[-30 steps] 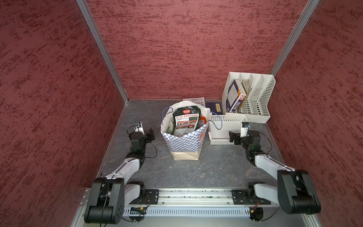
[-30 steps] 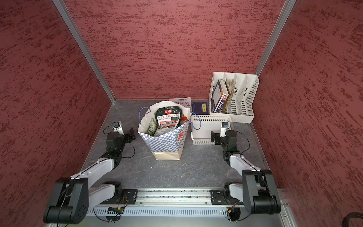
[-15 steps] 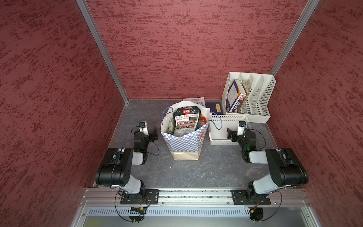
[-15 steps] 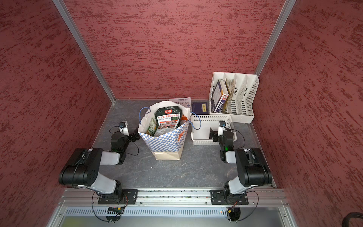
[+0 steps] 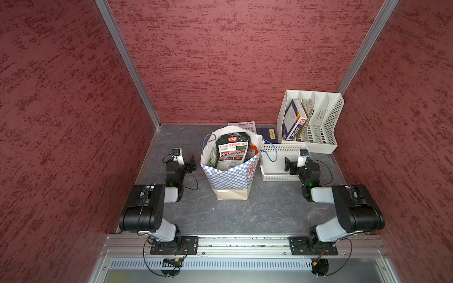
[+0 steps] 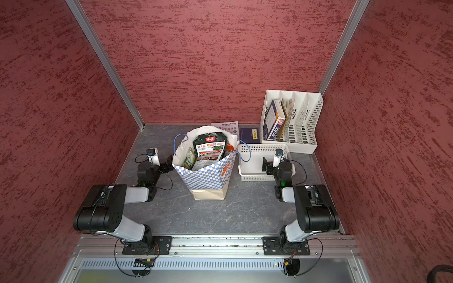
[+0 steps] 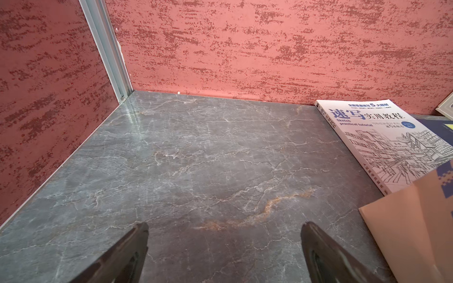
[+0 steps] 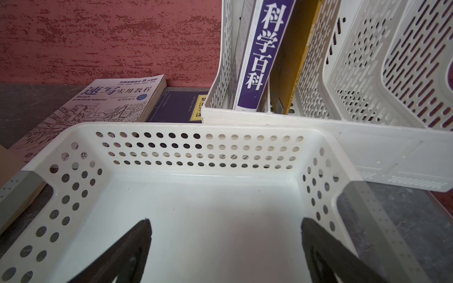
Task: Place the condiment packets inside the bag
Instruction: Reset both arms
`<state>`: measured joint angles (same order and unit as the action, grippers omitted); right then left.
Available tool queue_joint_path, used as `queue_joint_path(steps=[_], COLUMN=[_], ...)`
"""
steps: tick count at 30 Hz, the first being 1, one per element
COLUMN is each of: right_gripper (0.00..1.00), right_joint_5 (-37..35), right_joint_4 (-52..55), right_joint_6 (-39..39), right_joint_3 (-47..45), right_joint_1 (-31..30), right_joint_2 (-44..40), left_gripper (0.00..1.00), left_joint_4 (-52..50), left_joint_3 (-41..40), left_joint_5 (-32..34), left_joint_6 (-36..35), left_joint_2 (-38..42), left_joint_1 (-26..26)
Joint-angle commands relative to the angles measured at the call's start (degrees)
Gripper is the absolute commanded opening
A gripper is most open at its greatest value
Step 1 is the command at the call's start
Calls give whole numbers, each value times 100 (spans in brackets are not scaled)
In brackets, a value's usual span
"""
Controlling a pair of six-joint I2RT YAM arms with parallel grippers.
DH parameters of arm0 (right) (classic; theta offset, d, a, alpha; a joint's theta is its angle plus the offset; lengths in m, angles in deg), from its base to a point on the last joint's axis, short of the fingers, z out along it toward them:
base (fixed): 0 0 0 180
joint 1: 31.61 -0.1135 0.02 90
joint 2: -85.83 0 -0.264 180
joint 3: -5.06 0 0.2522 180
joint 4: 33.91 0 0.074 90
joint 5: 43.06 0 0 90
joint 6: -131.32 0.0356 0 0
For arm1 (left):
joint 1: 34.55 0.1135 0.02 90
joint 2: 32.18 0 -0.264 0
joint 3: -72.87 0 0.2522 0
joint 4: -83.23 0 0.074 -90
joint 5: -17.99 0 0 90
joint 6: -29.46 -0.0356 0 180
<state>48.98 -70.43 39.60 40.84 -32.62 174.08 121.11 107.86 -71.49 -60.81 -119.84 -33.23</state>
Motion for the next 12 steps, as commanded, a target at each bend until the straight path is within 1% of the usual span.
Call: queue_joint_path(steps=[1,3,6,12], right_gripper=[99,99,99,99], right_joint_5=[-134,-130,-132,-132], right_joint_4=[-17,-14,-16,-17], right_joint_6=[54,52,57,56], right_joint_3=[66,66,66,65], right_joint_1=[21,21,17,15], right_joint_2=[-1,-3,-3,-5], left_gripper=[100,100,100,100], left_joint_4=[-13,-29,-131,-41], left_joint_3=[30,46,84,33], left_joint_5=[26,8,-207,-169], left_joint_6=[8,18,71,38], left_joint_2=[13,20,22,24], left_joint_1=[-9,5,124,90])
